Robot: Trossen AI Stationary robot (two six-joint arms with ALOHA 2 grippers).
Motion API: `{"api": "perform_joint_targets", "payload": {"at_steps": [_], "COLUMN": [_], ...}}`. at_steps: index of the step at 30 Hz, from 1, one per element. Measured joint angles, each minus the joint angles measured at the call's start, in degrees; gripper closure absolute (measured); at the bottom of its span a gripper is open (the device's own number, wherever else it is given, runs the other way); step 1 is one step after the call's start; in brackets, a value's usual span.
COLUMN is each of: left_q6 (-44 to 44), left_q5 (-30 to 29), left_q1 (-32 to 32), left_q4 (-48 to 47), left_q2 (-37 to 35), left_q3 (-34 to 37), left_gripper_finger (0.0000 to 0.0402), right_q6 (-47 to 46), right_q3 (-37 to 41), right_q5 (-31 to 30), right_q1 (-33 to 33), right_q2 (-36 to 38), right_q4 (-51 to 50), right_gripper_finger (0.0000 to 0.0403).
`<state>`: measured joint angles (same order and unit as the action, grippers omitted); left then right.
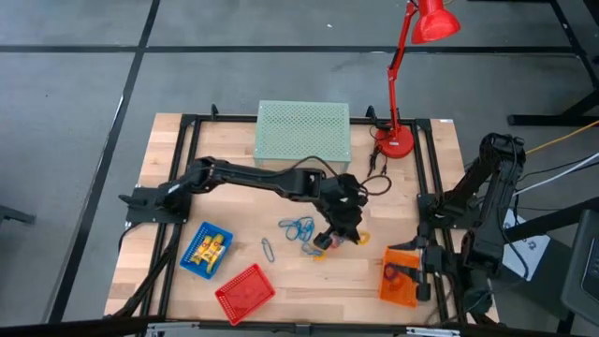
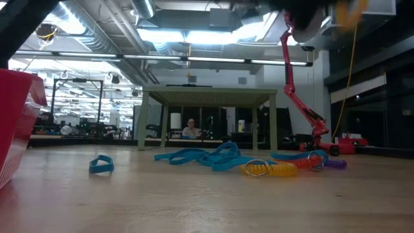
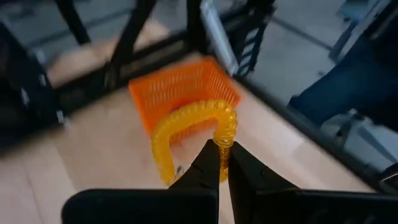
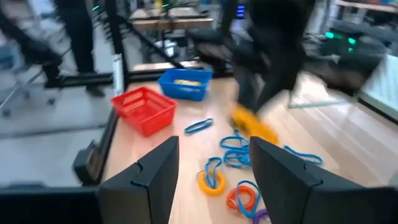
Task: Pick & Place Office Desk Supplies
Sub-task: Put the yellow spring keychain into the orange bin
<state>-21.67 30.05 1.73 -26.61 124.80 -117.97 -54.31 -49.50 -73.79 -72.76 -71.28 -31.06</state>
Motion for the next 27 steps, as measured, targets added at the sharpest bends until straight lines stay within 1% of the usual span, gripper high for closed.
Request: {"api": "perform_joint_targets", "payload": {"at_steps": [2, 4, 8, 12, 17, 21, 24, 27], "left_q6": [-0.4, -0.4, -0.6, -0.6, -1.4, -1.3, -1.2, -1.1], "left_q5": [3.1, 4.9, 5.3, 5.0, 5.0, 4.9, 5.0, 5.2], "left_q1": [0.6, 1.6, 3.4, 4.6, 4.6, 4.5, 4.5, 4.4], "left_q4": [1.0, 1.9, 2.1, 1.5, 2.3, 3.2, 2.4, 2.5], "left_q2": [-1.7, -2.9, -3.9, -3.8, -3.8, -3.9, -3.8, -3.8], "left_q3": [0.0, 0.0, -0.1, 0.0, 0.5, 0.5, 0.5, 0.5], "left_gripper_finger": [0.0398, 0.0398, 0.0398, 0.0398, 0.0398, 0.0398, 0.0398, 0.0398], "right_q6": [-3.4, -3.3, -1.0, 2.8, 14.0, 23.1, 26.5, 28.1], "right_q3": [0.0, 0.0, 0.0, 0.0, 0.0, 0.0, 0.0, 0.0], "right_q5": [-0.7, -0.6, -3.8, -3.2, 3.7, 6.4, 9.7, 10.0], "right_q1": [0.8, 1.5, 3.1, 5.1, 9.3, 11.9, 12.9, 12.9], "right_q2": [-0.6, -1.0, -1.3, -1.6, -4.1, -5.4, -5.4, -5.4], "right_q4": [-1.0, -0.5, -0.2, 3.1, 13.3, 20.6, 23.5, 25.2], "right_gripper_finger": [0.0207, 0.0207, 0.0207, 0.0207, 0.0207, 0.0207, 0.0207, 0.0207]}}
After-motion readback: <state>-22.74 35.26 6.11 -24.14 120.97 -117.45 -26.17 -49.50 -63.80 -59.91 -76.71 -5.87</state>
